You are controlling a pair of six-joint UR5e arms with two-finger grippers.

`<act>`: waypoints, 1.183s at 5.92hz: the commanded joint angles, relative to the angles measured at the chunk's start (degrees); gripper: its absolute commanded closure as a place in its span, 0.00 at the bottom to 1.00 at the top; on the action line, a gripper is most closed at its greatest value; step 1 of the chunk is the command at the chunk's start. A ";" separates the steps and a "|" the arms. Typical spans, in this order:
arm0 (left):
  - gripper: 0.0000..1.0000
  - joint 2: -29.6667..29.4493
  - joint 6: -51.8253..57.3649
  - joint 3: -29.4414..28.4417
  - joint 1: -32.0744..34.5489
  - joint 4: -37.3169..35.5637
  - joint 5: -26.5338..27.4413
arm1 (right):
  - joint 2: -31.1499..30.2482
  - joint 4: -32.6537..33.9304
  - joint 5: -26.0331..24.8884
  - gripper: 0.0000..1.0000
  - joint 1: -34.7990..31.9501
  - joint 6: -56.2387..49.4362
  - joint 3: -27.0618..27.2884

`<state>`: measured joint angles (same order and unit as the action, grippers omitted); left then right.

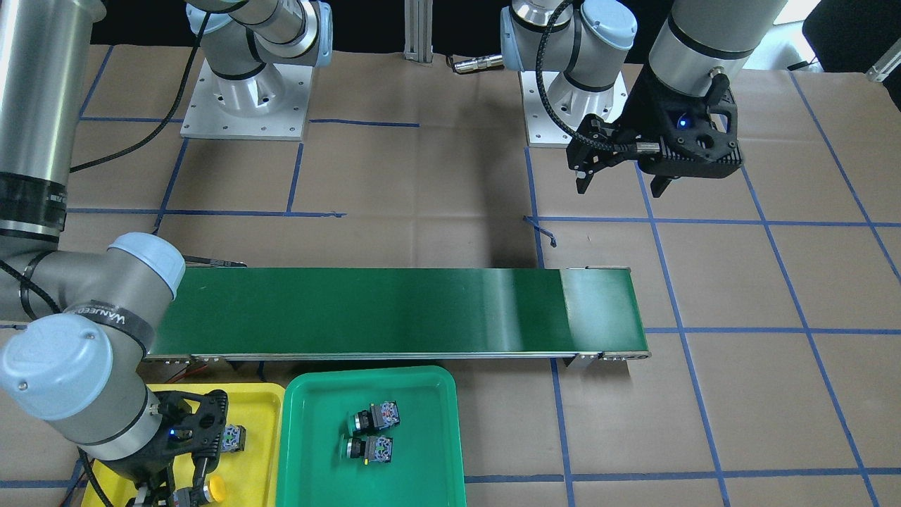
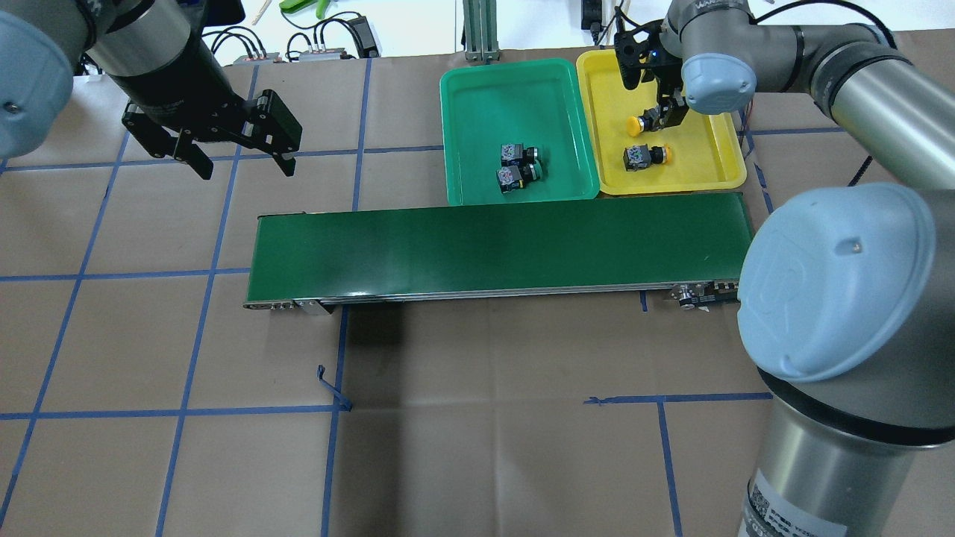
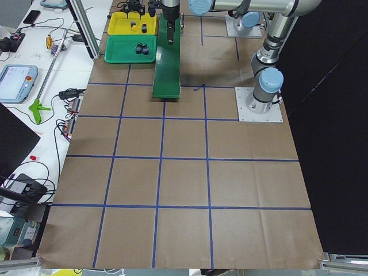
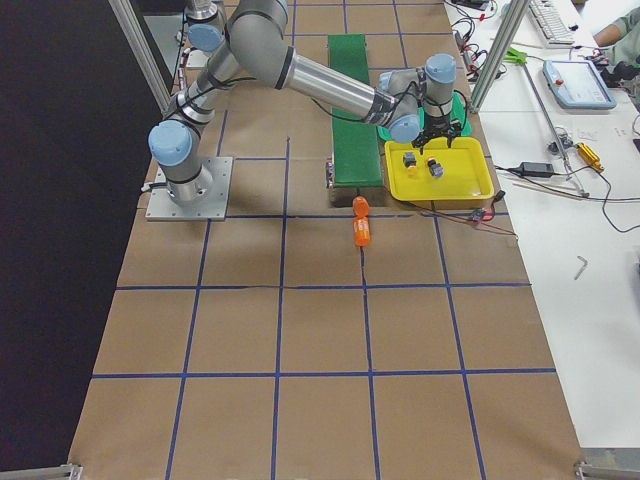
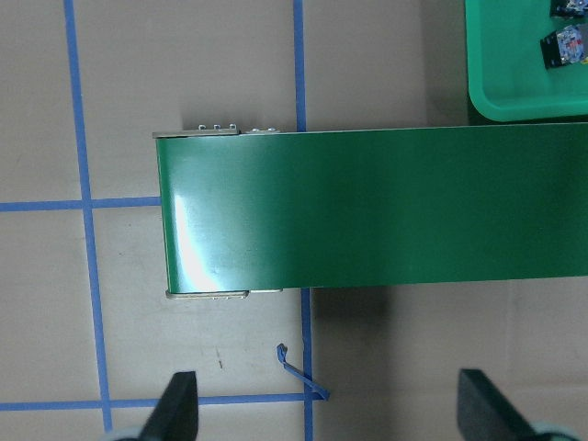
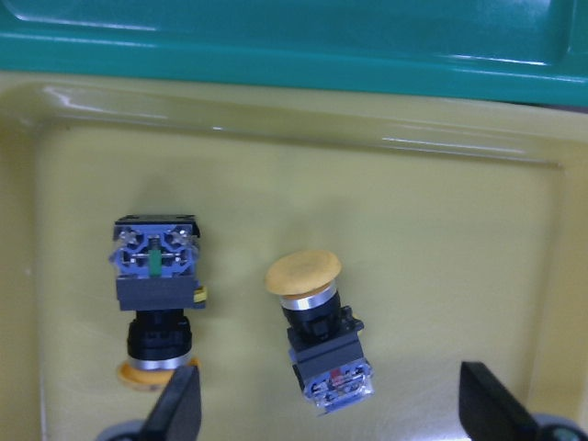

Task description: Sort buttons by color to trays

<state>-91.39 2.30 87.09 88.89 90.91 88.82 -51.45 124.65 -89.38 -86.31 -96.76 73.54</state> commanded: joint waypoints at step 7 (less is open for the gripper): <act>0.01 -0.20 0.60 -0.08 0.41 0.50 0.22 | -34.59 -30.64 -0.27 0.00 -3.78 92.00 18.08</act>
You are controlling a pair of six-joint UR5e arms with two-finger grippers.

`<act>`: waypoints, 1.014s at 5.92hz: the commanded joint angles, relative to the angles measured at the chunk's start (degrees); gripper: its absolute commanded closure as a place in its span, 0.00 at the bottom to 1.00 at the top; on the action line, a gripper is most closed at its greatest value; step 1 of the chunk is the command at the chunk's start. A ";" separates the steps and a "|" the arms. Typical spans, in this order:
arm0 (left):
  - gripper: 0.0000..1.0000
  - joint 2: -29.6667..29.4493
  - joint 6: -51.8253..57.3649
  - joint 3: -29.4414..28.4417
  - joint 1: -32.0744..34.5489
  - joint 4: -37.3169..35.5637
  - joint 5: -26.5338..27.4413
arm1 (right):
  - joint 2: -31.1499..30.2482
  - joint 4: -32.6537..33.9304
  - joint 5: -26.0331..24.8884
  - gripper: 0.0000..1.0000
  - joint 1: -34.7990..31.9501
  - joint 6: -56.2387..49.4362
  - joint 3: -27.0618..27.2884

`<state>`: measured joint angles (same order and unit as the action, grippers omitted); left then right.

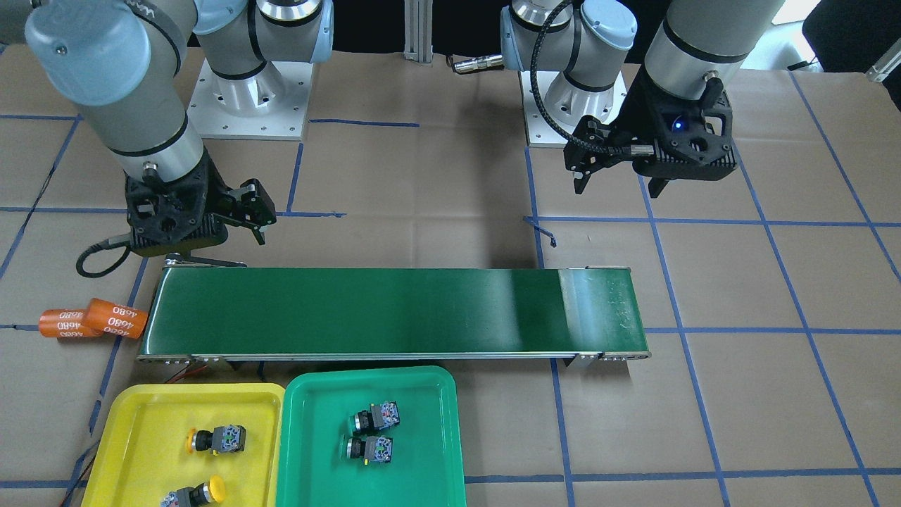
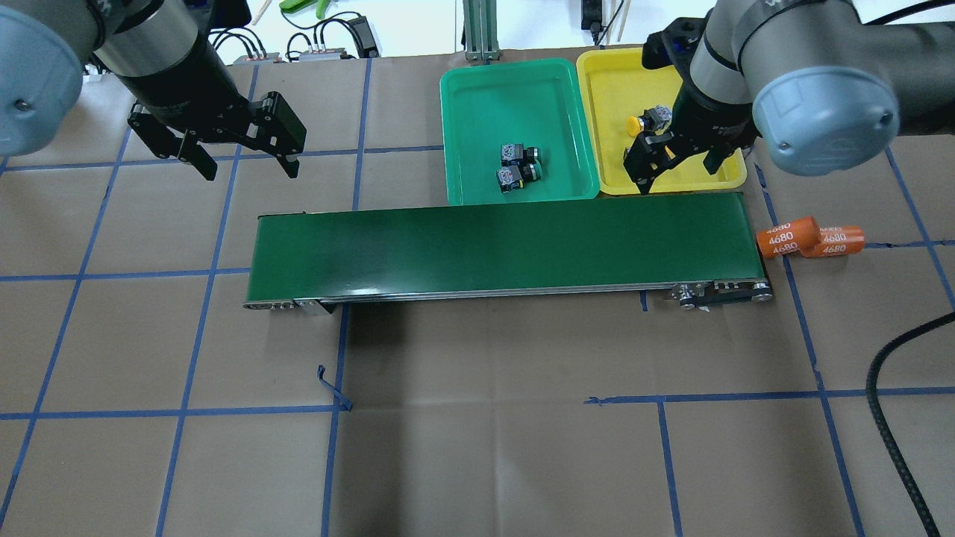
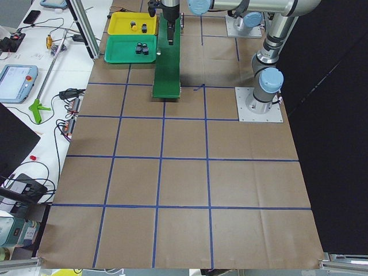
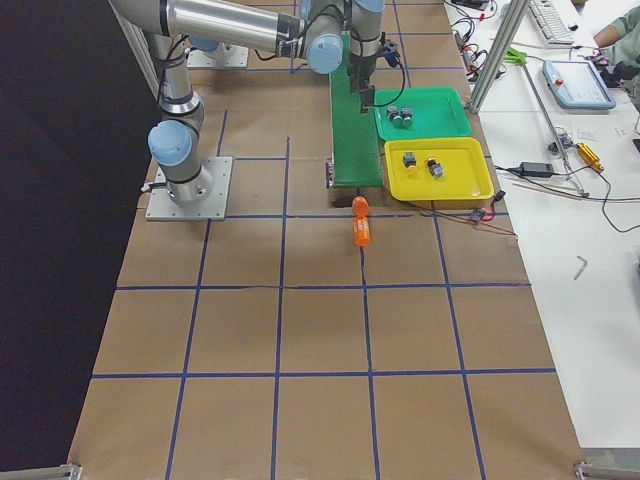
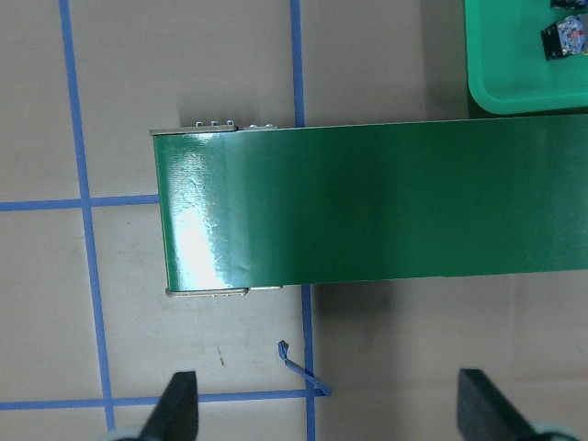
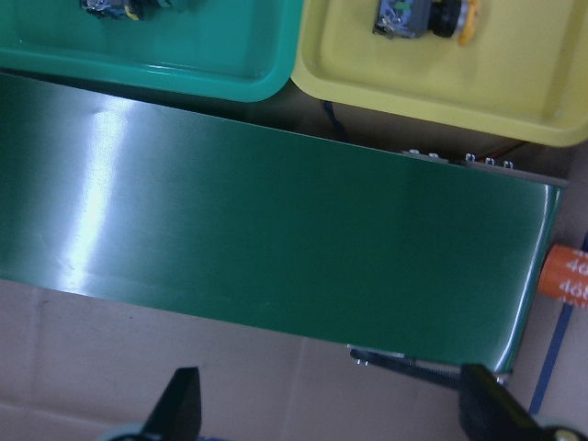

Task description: Sort buttons by color to trays

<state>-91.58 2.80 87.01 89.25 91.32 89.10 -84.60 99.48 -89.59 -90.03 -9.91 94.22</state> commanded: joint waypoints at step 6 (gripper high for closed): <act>0.01 0.53 0.10 0.09 -0.48 1.05 0.46 | -2.06 -15.28 0.29 0.00 -0.32 15.45 -10.20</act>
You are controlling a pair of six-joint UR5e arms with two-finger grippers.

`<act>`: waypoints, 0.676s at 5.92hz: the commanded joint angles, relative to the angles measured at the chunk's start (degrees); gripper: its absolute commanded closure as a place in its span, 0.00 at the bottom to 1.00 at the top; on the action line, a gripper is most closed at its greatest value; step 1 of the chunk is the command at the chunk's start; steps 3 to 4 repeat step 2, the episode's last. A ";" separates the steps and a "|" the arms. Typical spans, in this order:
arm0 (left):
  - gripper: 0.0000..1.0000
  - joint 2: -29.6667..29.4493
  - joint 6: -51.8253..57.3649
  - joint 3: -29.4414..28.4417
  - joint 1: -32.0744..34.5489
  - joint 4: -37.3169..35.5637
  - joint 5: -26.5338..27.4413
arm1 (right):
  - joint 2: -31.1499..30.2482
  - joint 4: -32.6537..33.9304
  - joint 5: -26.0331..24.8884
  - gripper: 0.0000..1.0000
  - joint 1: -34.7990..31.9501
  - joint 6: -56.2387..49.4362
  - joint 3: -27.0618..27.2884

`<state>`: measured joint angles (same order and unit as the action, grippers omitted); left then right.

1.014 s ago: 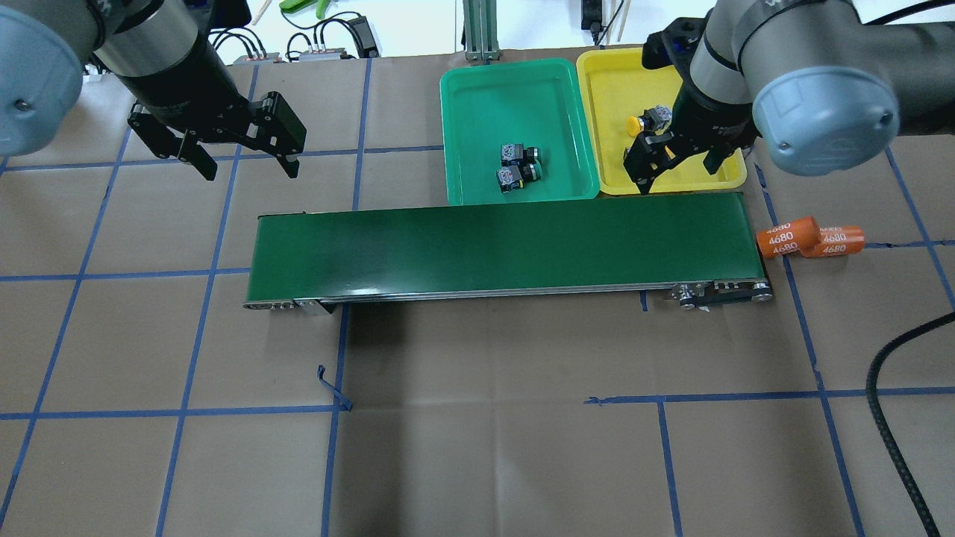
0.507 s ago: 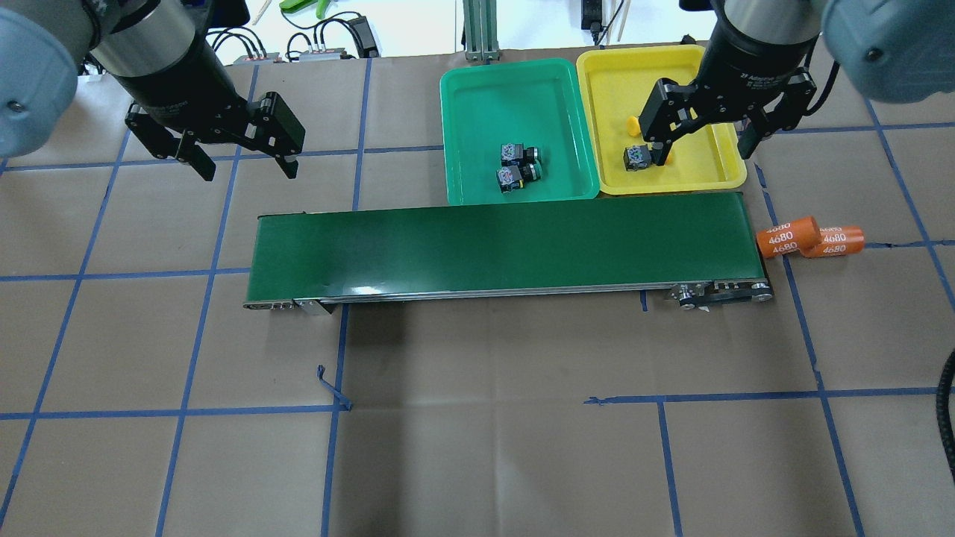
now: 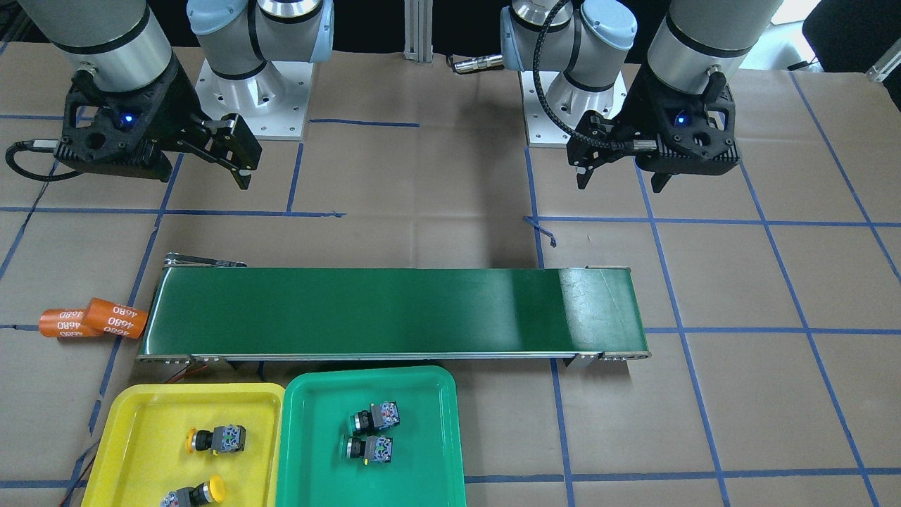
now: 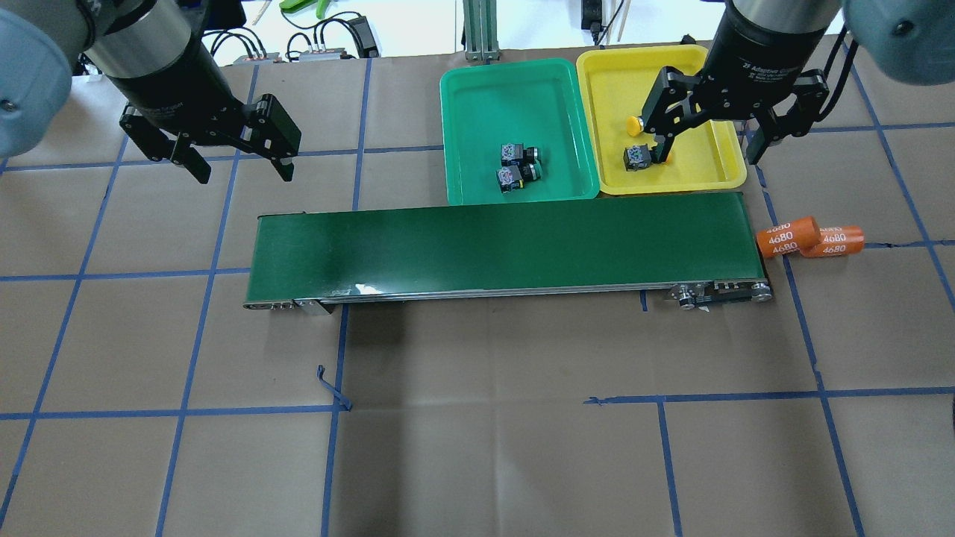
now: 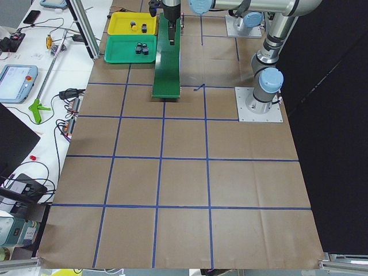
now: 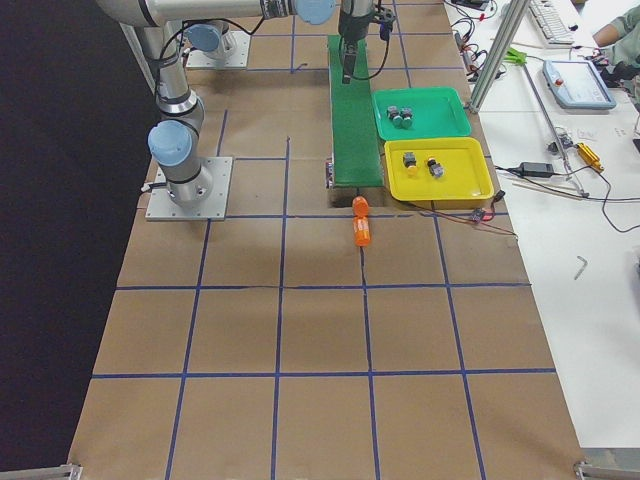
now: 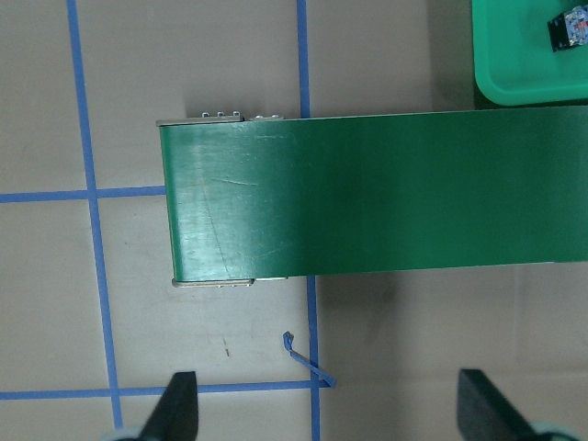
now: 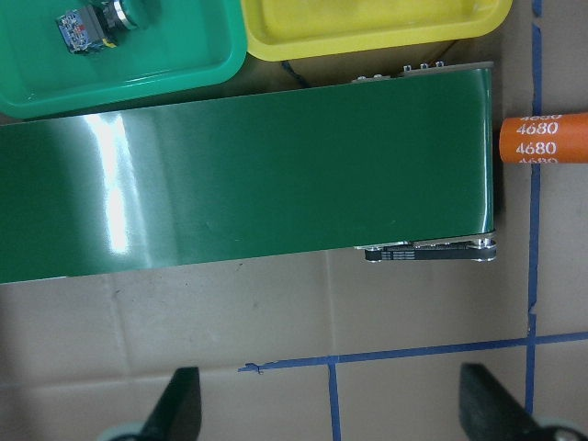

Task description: Sort buttons by color to trays

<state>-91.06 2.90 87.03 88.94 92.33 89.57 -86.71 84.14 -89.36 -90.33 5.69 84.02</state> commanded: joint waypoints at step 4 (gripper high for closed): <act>0.01 0.18 -0.08 0.07 0.01 -0.05 -0.01 | 0.13 0.06 -0.11 0.00 -0.03 -0.15 0.09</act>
